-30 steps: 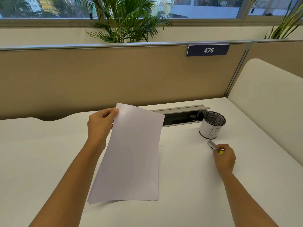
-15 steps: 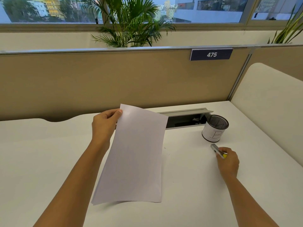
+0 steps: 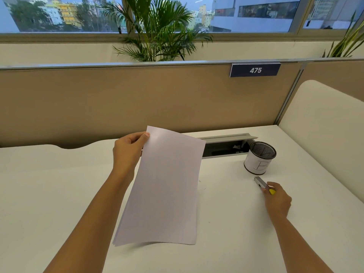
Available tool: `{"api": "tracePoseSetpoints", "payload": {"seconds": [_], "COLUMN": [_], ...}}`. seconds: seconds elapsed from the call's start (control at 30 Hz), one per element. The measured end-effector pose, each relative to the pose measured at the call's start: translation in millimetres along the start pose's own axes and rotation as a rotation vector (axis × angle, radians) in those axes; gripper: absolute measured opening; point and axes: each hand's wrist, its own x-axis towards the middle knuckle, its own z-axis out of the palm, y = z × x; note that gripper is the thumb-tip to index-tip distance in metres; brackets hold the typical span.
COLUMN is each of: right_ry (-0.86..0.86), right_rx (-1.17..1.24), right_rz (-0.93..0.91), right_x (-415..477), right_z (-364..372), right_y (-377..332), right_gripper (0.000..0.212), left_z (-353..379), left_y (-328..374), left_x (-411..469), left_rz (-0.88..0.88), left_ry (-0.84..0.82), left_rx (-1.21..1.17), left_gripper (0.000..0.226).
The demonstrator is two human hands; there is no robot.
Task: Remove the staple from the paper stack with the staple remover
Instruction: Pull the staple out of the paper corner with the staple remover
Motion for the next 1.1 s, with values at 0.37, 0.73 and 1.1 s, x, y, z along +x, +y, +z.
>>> {"api": "tracePoseSetpoints", "payload": {"seconds": [0.37,0.73,1.1], "right_ry": [0.045,-0.232,-0.6], "right_rx": [0.314,1.381,1.29], "right_rz": [-0.07,0.286,0.187], "right_x": [-15,-38,-79], "right_z": [-9,-26,-43], "right_y": [-24,-100,-160], "right_gripper": [0.031,0.005,0.009], "left_z": [0,-3,-8], "left_y": [4,20,30], "left_x": [-5,-15,-23], "left_rz": [0.016,0.055,0.066], "left_ry": [0.0,-0.012,-0.021], "left_rx": [0.004,-0.018,-0.044], "left_gripper": [0.009,0.009,0.011]}}
